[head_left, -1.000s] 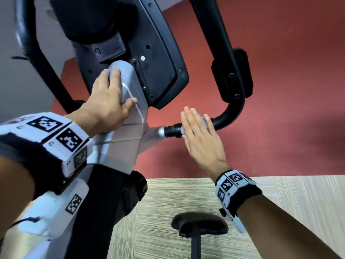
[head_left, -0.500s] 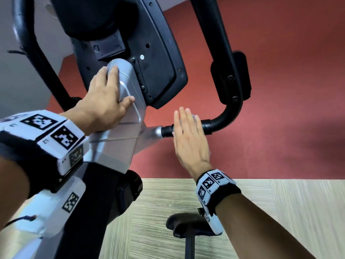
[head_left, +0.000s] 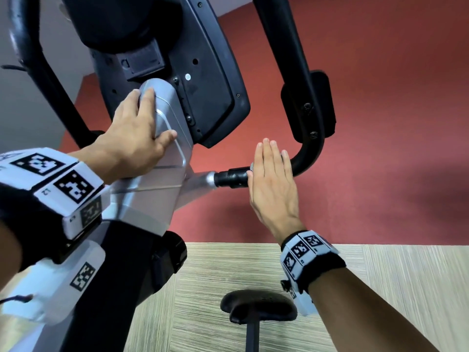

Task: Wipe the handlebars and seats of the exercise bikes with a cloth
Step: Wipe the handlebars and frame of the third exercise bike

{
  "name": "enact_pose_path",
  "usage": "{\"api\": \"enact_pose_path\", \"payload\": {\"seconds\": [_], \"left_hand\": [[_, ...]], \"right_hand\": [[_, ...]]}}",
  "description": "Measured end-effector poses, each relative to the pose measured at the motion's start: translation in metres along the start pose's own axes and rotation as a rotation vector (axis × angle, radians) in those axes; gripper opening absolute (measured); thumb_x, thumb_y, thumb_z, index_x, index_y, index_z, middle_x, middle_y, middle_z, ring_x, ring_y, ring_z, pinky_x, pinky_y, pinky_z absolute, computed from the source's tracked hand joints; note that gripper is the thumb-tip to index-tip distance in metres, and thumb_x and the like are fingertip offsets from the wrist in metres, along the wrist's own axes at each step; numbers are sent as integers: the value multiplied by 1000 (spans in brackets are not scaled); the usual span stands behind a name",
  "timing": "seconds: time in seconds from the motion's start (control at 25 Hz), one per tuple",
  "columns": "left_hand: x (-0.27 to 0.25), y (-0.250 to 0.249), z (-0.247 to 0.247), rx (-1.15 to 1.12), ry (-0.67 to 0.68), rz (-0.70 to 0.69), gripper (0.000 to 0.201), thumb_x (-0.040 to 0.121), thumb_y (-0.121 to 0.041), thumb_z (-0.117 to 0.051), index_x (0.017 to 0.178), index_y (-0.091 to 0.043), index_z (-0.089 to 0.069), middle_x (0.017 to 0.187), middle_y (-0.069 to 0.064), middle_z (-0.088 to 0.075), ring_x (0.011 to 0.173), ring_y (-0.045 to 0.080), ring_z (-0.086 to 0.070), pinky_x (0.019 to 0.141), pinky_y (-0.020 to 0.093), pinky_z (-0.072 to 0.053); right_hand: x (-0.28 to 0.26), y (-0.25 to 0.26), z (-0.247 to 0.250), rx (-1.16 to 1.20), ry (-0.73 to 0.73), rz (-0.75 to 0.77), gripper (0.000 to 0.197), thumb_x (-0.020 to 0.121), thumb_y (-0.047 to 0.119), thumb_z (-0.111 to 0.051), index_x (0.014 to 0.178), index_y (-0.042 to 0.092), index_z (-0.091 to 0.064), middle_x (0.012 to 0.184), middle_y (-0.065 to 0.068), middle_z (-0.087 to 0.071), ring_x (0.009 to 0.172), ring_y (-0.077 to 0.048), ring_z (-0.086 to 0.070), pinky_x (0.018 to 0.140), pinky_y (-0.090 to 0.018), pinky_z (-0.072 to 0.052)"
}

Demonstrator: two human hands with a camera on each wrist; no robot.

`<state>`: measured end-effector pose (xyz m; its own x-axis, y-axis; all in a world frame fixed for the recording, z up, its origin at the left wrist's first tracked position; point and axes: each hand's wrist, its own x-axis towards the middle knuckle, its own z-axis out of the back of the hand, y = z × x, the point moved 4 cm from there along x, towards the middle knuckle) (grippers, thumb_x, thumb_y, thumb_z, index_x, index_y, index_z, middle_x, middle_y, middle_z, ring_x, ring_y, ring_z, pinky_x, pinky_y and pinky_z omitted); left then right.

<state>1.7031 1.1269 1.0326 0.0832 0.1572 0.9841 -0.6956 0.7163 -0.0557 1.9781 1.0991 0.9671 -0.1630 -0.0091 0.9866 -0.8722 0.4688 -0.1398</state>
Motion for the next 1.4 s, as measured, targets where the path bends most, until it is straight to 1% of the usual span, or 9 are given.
{"api": "enact_pose_path", "payload": {"seconds": [0.12,0.28,0.4,0.6,0.8,0.92,1.0,1.16,1.4], "left_hand": [[-2,-2,0,0,16,9,88,101,-40,-57,162,-10,-2,169,18,0,157,31,2,128,44,-5],[-3,-4,2,-15,13,-1,87,100,-39,-58,162,-8,-4,168,19,-2,156,33,0,128,44,-5],[-3,-2,1,-8,9,7,88,101,-39,-58,162,-8,-3,168,18,-2,156,31,0,128,42,-5],[-4,-3,2,-19,20,14,89,101,-40,-57,163,-10,-1,169,16,-1,157,29,2,128,43,-5],[-5,-5,2,-18,19,24,89,101,-40,-57,163,-12,0,170,15,2,157,27,4,128,39,-3],[-5,-5,2,-18,30,40,90,101,-40,-58,163,-14,1,170,13,3,157,26,5,128,38,-2],[-4,-4,3,-18,31,38,90,101,-41,-58,163,-14,2,170,13,3,157,26,4,128,40,-3],[-4,-2,3,-16,21,33,90,101,-41,-58,163,-13,1,170,13,1,157,27,3,128,41,-4],[-4,-4,3,-10,20,26,91,100,-40,-59,163,-12,0,170,15,1,157,28,3,128,39,-3]], "right_hand": [[-17,-13,5,-17,11,73,60,111,27,-26,161,-1,-9,170,-19,-9,158,-31,-10,129,-42,-6],[3,8,1,-21,-3,-17,59,110,28,-29,158,-4,-19,166,-23,-19,156,-34,-16,128,-45,-4],[21,47,-12,-116,-6,128,59,109,27,-37,157,-5,-23,163,-23,-28,154,-35,-23,128,-45,-7],[-1,60,-30,-192,25,430,62,109,22,-24,159,-6,-2,169,-20,-8,157,-32,-8,129,-44,-8],[11,79,-23,-118,84,327,64,106,27,-21,159,-7,-7,168,-23,-8,157,-33,-7,129,-46,0],[4,73,-19,-85,143,419,71,101,28,-19,158,-9,2,168,-26,5,157,-36,4,128,-48,0],[4,66,-14,-85,189,491,70,96,19,-16,158,-7,5,168,-24,12,157,-34,9,128,-46,0],[18,79,-7,-98,263,465,73,90,14,-11,158,-9,4,167,-26,10,157,-36,8,128,-46,4],[4,66,-12,-135,214,519,70,91,9,2,159,-5,2,169,-22,7,158,-33,4,128,-43,0]]}}
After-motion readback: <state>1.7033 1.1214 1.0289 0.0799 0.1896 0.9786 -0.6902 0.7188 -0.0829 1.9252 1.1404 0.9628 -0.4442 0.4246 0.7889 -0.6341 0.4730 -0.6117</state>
